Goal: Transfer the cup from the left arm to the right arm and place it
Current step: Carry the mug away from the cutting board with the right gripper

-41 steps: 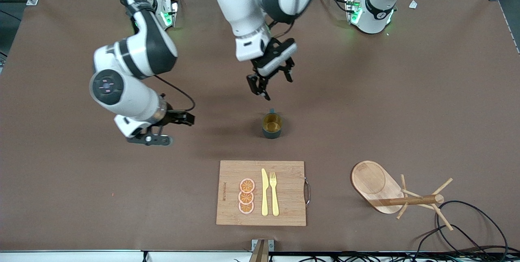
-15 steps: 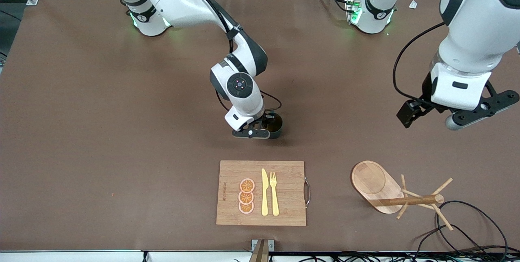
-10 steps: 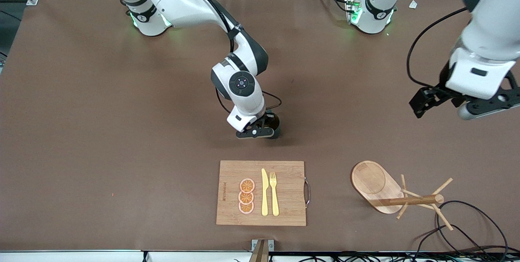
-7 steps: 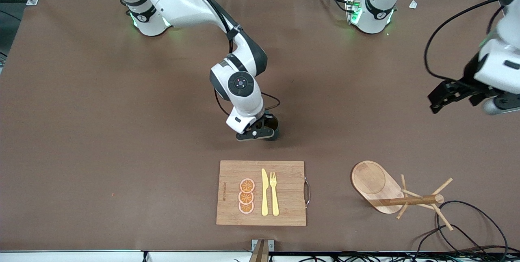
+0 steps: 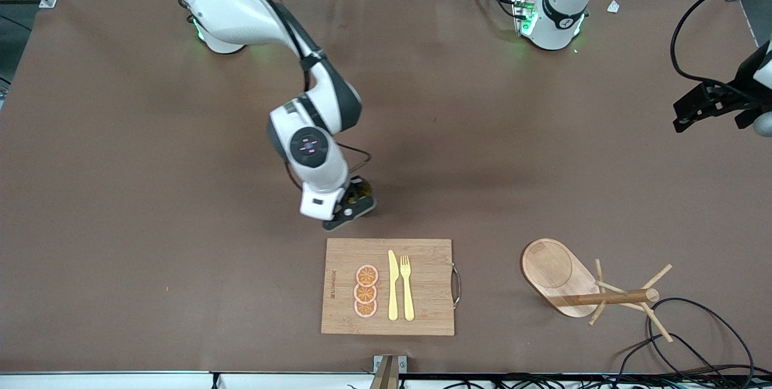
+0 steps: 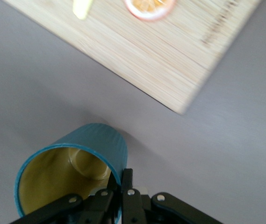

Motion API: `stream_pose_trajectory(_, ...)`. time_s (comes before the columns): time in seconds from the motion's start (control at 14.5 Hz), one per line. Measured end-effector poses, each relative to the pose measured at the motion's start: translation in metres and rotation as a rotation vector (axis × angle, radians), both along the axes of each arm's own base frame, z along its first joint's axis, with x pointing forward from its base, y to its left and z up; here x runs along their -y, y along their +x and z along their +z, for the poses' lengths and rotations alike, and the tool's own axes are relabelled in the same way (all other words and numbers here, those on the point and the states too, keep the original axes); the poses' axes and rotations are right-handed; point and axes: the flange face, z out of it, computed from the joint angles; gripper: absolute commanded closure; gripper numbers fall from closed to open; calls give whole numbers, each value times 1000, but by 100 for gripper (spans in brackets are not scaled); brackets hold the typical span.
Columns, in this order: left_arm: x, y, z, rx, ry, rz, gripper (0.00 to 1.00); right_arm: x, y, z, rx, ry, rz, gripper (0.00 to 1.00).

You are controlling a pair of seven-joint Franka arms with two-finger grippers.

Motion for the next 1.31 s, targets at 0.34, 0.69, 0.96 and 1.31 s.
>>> stream_pose_trajectory(0.34, -12, -27, -9, -49, -33, -15, 0, 112, -6, 17, -42, -35, 225, 100)
stream_pose_trajectory(0.69, 25, -36, -13, -60, -26, -70, 0, 232, -7, 29, -62, -12, 426, 100)
stream_pose_trajectory(0.96, 31, -39, -10, -54, -24, -81, 0, 319, -22, 27, -50, 10, 539, 100)
stream_pose_trajectory(1.31, 41, -40, -11, -56, -22, -99, 0, 374, -38, 11, -34, 20, 670, 100)
